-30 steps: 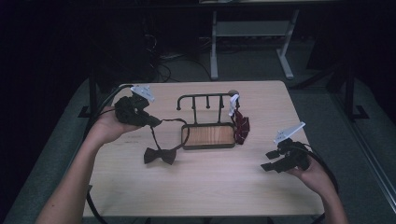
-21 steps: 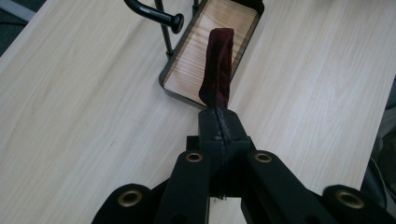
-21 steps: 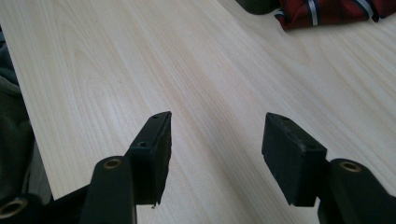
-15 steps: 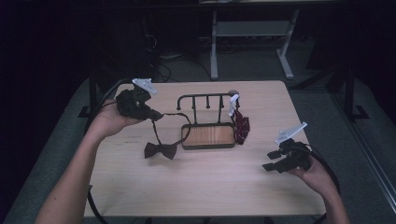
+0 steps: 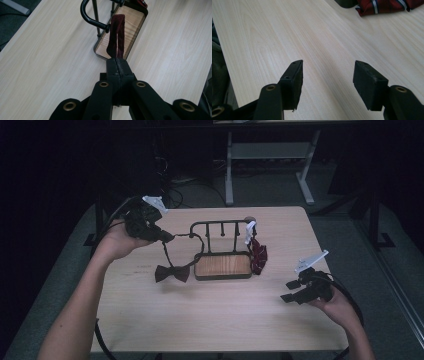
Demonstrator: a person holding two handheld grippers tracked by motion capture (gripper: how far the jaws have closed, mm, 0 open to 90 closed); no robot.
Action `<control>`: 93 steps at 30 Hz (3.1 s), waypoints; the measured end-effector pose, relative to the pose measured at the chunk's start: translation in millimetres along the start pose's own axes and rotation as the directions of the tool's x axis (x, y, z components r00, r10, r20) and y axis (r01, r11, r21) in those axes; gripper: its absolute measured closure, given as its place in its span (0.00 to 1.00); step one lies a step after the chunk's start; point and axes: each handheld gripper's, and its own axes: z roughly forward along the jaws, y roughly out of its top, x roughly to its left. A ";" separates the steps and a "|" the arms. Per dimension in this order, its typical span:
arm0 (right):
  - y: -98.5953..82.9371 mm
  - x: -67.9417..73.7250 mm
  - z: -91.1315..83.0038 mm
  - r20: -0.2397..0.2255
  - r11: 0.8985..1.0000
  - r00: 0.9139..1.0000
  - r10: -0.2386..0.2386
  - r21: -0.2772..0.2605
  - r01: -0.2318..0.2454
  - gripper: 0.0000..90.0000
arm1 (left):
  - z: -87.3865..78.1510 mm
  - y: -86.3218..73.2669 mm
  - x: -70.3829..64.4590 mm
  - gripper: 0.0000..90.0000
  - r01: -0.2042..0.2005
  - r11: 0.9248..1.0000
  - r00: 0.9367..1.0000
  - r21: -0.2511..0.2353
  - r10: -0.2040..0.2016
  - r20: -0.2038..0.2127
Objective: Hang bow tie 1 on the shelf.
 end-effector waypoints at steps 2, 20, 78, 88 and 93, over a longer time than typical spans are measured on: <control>0.5 0.2 -0.4 -0.001 1.000 1.000 0.004 0.002 -0.004 0.45 | -1.0 0.6 1.5 1.00 0.011 1.000 1.000 -0.006 -0.011 -0.003; 2.9 3.6 -3.3 0.011 1.000 1.000 -0.009 -0.001 0.009 0.45 | 4.4 5.0 19.2 1.00 0.064 0.998 0.997 0.021 -0.063 -0.033; 0.8 4.3 -7.6 0.053 1.000 0.999 0.004 -0.006 -0.003 0.39 | 32.4 -7.0 15.9 0.79 0.098 0.989 0.994 0.114 -0.091 -0.061; -0.1 2.9 -8.9 0.067 1.000 0.998 0.009 -0.014 -0.008 0.39 | 33.4 -13.7 9.7 0.74 0.093 0.991 0.994 0.101 -0.087 -0.062; -0.8 3.0 -10.1 0.071 1.000 0.997 0.014 -0.016 -0.013 0.39 | 33.3 -18.9 7.3 0.73 0.094 0.991 0.994 0.097 -0.088 -0.056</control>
